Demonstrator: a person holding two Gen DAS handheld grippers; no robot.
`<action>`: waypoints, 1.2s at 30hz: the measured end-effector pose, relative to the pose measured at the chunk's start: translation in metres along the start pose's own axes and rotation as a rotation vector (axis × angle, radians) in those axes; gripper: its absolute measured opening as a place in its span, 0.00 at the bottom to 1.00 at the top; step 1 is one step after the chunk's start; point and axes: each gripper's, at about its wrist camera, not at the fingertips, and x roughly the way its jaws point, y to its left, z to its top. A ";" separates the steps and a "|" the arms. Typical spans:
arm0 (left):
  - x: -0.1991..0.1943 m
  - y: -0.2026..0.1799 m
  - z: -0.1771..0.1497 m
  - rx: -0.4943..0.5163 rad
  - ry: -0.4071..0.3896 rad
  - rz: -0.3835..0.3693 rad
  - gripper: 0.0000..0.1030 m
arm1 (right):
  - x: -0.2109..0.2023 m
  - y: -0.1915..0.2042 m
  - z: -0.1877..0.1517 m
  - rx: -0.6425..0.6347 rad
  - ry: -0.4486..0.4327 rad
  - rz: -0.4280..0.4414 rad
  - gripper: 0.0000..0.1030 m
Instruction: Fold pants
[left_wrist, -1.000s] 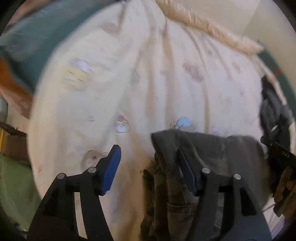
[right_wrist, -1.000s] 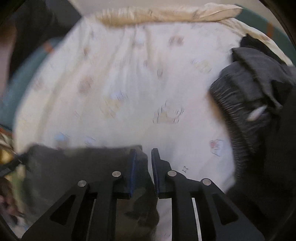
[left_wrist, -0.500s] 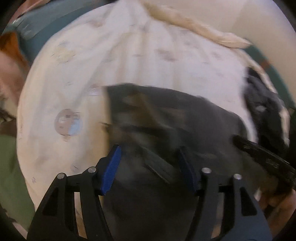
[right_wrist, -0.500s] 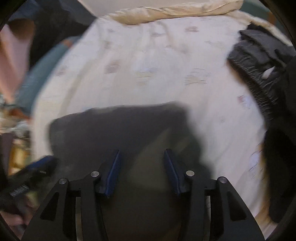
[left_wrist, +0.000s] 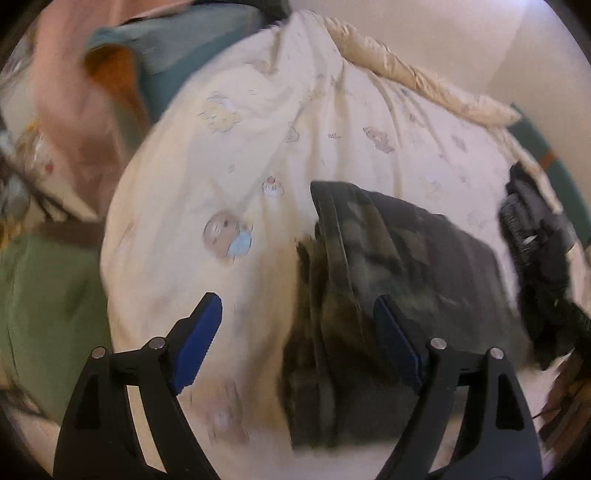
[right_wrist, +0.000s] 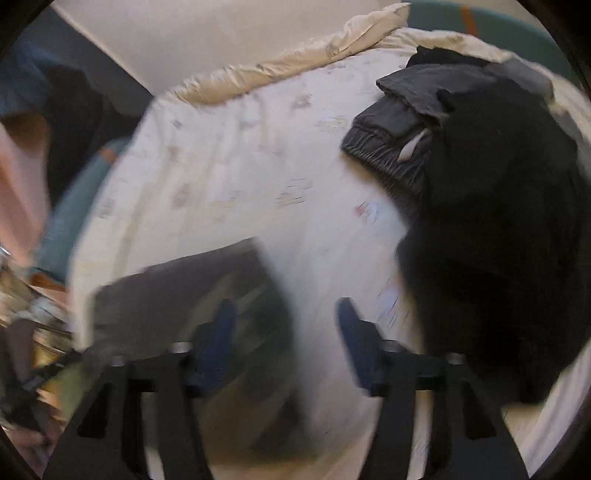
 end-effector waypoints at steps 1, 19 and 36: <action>-0.010 -0.001 -0.009 -0.016 -0.002 -0.016 0.82 | -0.010 0.003 -0.009 0.016 -0.007 0.034 0.81; 0.018 0.001 -0.137 -0.627 0.052 -0.428 0.88 | 0.039 0.022 -0.143 0.428 0.180 0.497 0.87; 0.087 0.004 -0.107 -0.769 0.055 -0.537 0.87 | 0.082 -0.037 -0.135 0.857 -0.010 0.569 0.94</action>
